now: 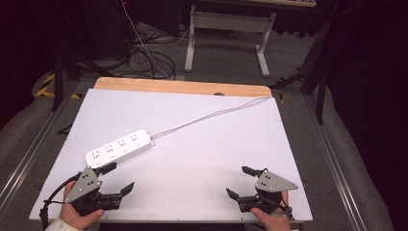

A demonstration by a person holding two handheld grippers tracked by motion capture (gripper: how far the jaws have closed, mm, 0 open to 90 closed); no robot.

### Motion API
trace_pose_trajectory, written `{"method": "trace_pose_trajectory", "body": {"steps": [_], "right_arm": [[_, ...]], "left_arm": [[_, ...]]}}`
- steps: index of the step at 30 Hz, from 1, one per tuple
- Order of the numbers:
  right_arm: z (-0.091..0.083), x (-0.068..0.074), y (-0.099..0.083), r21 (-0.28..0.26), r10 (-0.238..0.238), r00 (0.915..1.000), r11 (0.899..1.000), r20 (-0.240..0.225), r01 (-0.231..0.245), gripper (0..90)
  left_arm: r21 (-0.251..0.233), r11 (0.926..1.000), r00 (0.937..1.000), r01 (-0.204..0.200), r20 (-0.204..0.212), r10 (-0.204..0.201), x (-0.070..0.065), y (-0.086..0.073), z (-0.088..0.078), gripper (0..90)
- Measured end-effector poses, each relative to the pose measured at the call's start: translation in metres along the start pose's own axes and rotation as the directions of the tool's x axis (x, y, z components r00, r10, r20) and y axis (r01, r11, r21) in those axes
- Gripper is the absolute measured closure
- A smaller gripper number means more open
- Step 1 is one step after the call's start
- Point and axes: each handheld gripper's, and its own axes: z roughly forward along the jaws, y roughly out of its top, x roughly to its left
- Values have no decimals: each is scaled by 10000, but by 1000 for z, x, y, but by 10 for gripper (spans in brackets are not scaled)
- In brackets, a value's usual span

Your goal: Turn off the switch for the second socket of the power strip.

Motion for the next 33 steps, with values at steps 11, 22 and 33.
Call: {"method": "trace_pose_trajectory", "body": {"steps": [11,22,33], "right_arm": [[1,0,0,21,41,10000,10000,-74,-41,144],[1,0,-1,9,-13,9999,10000,-126,13,147],[4,0,-2,133,-31,9998,9999,-184,34,151]], "left_arm": [[73,9999,10000,-74,-64,74,-2,3,-2,162],[161,9988,9979,-465,-448,472,-4,6,-3,194],[269,9994,9985,-232,-497,245,-3,20,-4,325]]}}
